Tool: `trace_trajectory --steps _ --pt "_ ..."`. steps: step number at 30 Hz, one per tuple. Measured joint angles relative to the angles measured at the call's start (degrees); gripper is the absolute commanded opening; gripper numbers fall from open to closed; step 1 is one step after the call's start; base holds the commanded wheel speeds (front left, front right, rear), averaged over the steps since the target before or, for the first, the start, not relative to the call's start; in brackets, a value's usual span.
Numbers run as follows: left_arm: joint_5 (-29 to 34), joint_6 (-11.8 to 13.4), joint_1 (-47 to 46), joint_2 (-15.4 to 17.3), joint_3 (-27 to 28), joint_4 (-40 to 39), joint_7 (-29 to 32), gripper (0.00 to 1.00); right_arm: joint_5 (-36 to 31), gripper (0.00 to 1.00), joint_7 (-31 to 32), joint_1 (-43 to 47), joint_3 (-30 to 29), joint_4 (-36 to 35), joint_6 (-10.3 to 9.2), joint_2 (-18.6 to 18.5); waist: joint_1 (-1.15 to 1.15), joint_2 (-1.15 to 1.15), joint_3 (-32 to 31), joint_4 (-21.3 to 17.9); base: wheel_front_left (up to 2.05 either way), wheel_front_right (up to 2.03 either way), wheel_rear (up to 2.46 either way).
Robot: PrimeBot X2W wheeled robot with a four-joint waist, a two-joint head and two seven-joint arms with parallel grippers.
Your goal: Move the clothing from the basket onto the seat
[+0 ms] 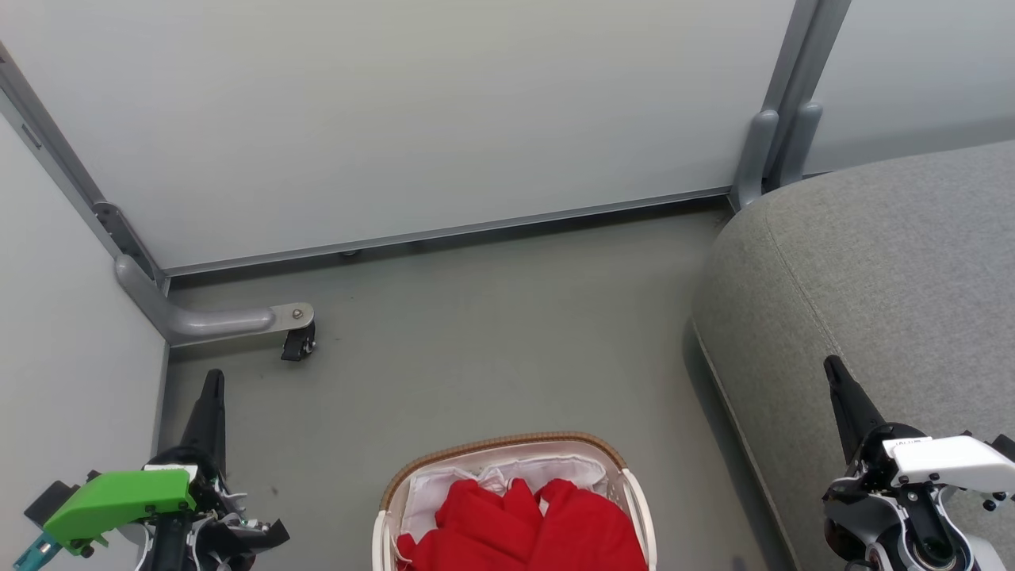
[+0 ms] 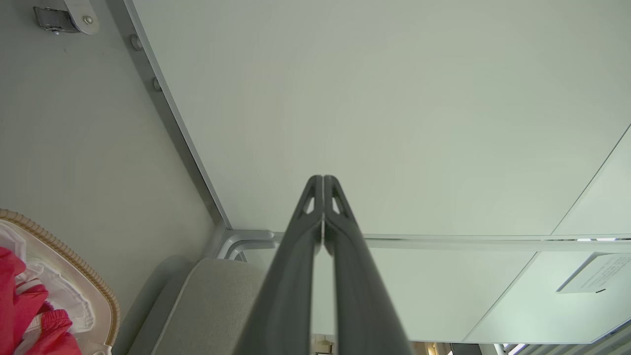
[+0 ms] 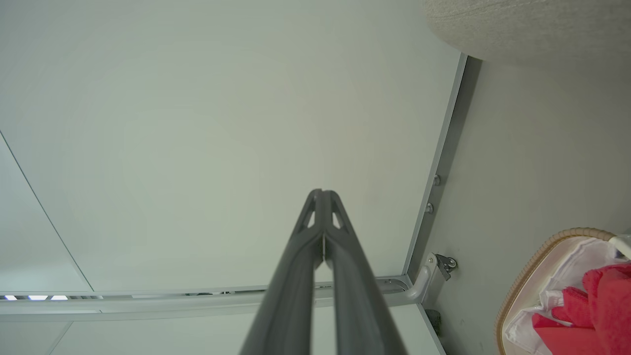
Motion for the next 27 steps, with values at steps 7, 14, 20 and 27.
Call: trace_trajectory --steps 7,14,20,27 --pt "0.0 0.0 0.0 0.0 0.0 0.0 0.0 0.00 0.0 0.00 0.0 0.0 0.0 0.0 0.00 0.0 0.00 0.00 0.0 0.0 0.00 0.00 0.00" --pt "0.0 0.0 0.0 0.0 0.0 0.0 0.0 0.00 0.0 0.00 0.0 0.0 0.0 0.0 0.00 0.0 0.00 0.00 0.0 0.0 0.00 0.00 0.00" --pt "0.0 0.0 0.0 0.0 0.0 0.0 0.0 0.00 0.0 0.00 0.0 0.0 0.0 0.0 0.00 0.0 0.00 0.00 0.0 0.0 0.00 0.00 0.00" --pt "0.0 0.0 0.0 0.0 0.0 0.0 0.0 0.00 0.0 0.00 0.0 0.0 0.0 0.0 0.00 0.0 0.00 0.00 0.0 0.0 0.00 0.00 0.00"
